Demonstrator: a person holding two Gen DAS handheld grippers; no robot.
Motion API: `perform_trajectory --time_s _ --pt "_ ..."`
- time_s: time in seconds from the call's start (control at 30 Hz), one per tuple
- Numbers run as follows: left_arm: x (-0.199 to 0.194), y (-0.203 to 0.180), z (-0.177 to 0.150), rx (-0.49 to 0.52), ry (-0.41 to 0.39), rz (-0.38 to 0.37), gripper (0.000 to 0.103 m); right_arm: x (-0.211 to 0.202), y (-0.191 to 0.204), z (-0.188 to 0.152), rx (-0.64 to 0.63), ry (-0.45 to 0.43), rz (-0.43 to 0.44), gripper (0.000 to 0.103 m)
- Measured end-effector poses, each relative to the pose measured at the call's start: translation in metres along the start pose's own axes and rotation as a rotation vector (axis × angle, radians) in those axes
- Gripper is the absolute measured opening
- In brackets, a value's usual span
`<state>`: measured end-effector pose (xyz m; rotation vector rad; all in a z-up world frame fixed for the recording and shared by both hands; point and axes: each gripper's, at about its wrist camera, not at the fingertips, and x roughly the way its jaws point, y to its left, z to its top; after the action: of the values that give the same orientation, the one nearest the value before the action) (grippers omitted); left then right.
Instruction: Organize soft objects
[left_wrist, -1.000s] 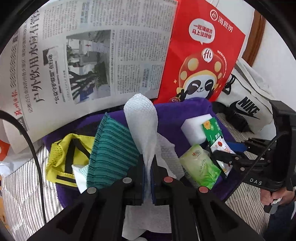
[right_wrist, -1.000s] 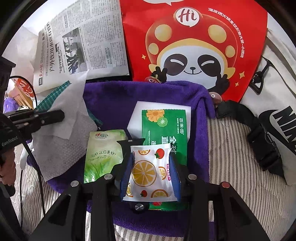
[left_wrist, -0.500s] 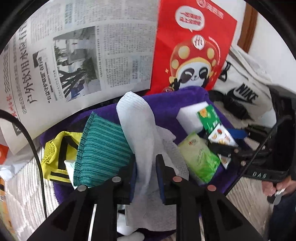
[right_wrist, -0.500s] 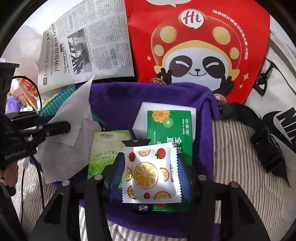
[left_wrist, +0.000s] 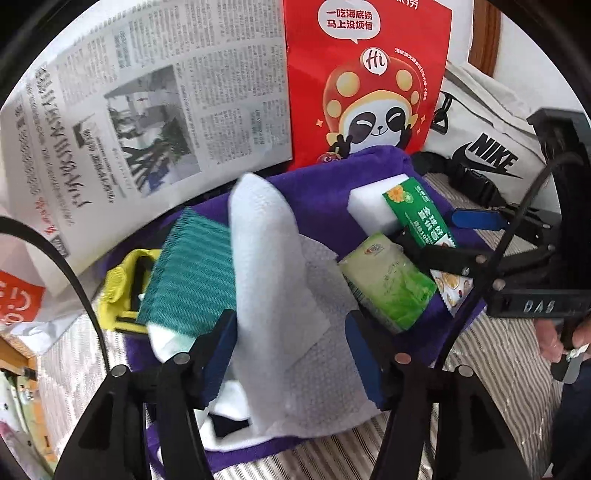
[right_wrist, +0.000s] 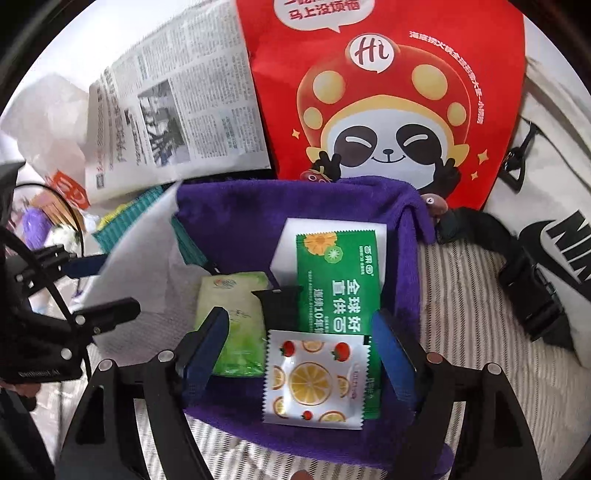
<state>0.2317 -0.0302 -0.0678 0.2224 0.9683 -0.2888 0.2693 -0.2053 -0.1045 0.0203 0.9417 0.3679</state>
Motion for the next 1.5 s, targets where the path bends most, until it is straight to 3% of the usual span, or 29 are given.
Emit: perform_trajectory --time_s 0.1,0.3,0.53,0.63,0.8,1.0,1.37,1.5 --pt "-0.008 0.006 -0.001 -0.014 -0.005 0.045 0.069 -0.006 0.001 0.001 0.010 -0.018 0.000 0.079" --pt "-0.024 0.022 -0.006 -0.064 -0.009 0.089 0.069 -0.023 0.010 -0.003 0.024 -0.012 -0.012 0.079" --pt "-0.051 0.032 -0.030 -0.167 -0.014 0.084 0.074 -0.051 0.020 -0.020 0.074 0.003 -0.098 0.087" --pt "-0.065 0.031 -0.043 -0.210 -0.019 0.075 0.082 -0.067 0.025 -0.031 0.093 0.002 -0.111 0.091" --pt "-0.095 0.016 -0.060 -0.246 -0.049 0.064 0.082 -0.099 0.040 -0.051 0.093 -0.009 -0.180 0.099" --pt "-0.131 -0.006 -0.074 -0.253 -0.099 0.077 0.082 -0.136 0.066 -0.071 0.052 -0.038 -0.254 0.100" --pt "-0.170 -0.035 -0.098 -0.254 -0.157 0.130 0.082 -0.160 0.091 -0.097 0.031 -0.034 -0.277 0.101" --pt "-0.174 -0.037 -0.111 -0.283 -0.151 0.105 0.082 -0.164 0.088 -0.102 0.051 -0.030 -0.276 0.101"
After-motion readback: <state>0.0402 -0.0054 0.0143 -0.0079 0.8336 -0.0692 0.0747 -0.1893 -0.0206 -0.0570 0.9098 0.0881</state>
